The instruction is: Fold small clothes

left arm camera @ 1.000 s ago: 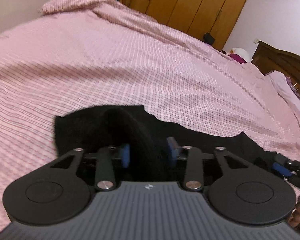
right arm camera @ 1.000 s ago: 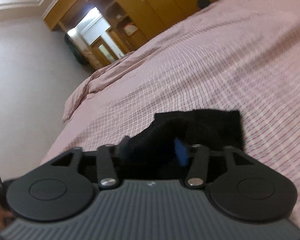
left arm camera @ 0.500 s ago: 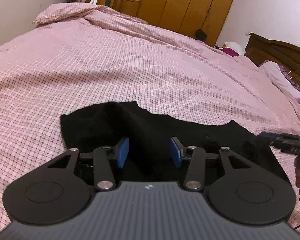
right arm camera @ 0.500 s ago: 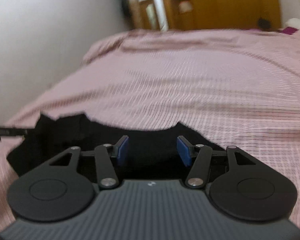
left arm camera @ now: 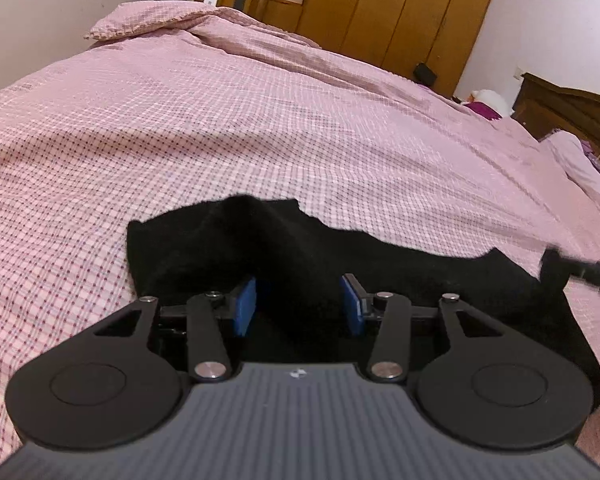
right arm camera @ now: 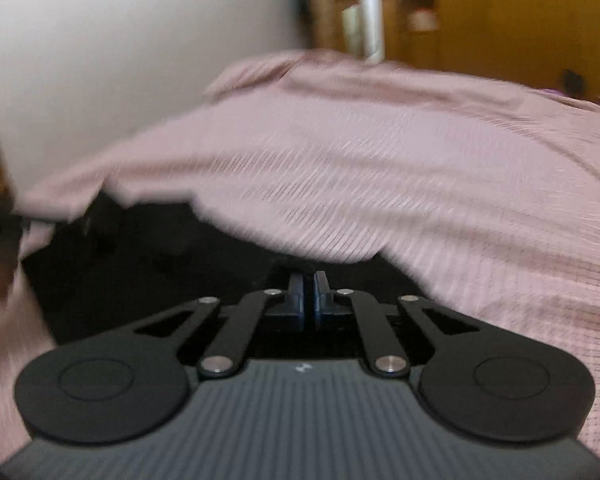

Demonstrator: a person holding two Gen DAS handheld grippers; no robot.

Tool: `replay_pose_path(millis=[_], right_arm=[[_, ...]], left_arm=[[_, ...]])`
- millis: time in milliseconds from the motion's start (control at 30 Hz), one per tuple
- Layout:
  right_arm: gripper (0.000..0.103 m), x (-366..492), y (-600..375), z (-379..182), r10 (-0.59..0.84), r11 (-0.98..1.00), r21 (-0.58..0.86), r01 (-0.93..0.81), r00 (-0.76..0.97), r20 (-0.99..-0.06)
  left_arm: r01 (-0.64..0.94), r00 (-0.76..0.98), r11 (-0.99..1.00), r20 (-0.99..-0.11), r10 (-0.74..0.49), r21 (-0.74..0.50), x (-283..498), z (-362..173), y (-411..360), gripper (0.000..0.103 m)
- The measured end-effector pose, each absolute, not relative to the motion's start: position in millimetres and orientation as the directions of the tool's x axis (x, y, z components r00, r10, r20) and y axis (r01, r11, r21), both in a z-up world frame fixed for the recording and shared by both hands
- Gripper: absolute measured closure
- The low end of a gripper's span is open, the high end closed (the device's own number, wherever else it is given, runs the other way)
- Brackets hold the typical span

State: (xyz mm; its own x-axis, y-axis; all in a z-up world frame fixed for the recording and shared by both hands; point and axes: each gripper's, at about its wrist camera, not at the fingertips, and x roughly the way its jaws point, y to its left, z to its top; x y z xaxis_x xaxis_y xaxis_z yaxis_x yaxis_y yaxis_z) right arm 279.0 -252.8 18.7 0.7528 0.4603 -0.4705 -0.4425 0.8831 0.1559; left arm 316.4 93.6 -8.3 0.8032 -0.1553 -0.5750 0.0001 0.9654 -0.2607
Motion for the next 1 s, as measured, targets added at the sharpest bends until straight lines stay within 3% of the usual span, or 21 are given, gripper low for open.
replay_pose_path(millis=[100,267,433,633,733,900,1000], right_arm=[[0.094,303.1,-267.2,14.4,0.322,0.946,0.191,-0.263,0.832,-0.451],[0.093,321.1,-278.4,-6.4,0.126,0.978,0.207,-0.017,0.841,-0.525],[0.093,289.8,-289.6,-6.4,0.212,0.950,0.306,-0.062,0.850,-0.483],[0.093,267.8,-301.2,0.5,0.236,0.938,0.336,-0.083,0.863,-0.447],[0.093,271.7,-314.5,-3.2,0.223,0.937,0.344,-0.056,0.855,-0.469],[0.093,286.2,-311.7,-16.6,0.322,0.925,0.361,-0.121,0.754,-0.572],[0.093,282.8,-296.2,-22.4,0.344,0.929,0.325,-0.178,0.740,-0.578]], left_arm=[[-0.019,0.820,0.964,-0.556,-0.137,-0.266,327.5,-8.1,96.1,0.052],[-0.052,0.837,0.950,-0.532,-0.127,-0.307,344.9,-2.7,106.1,0.052],[-0.051,0.864,0.952,-0.491,-0.109,-0.301,342.9,14.5,116.6,0.052],[-0.046,0.848,0.957,-0.517,-0.113,-0.285,334.4,16.9,116.1,0.052],[-0.022,0.830,0.970,-0.545,-0.118,-0.243,328.5,6.6,104.6,0.052],[-0.026,0.801,0.988,-0.594,-0.072,-0.155,329.7,-17.6,90.0,0.052],[-0.013,0.803,0.993,-0.594,-0.057,-0.114,326.9,-25.1,84.8,0.052]])
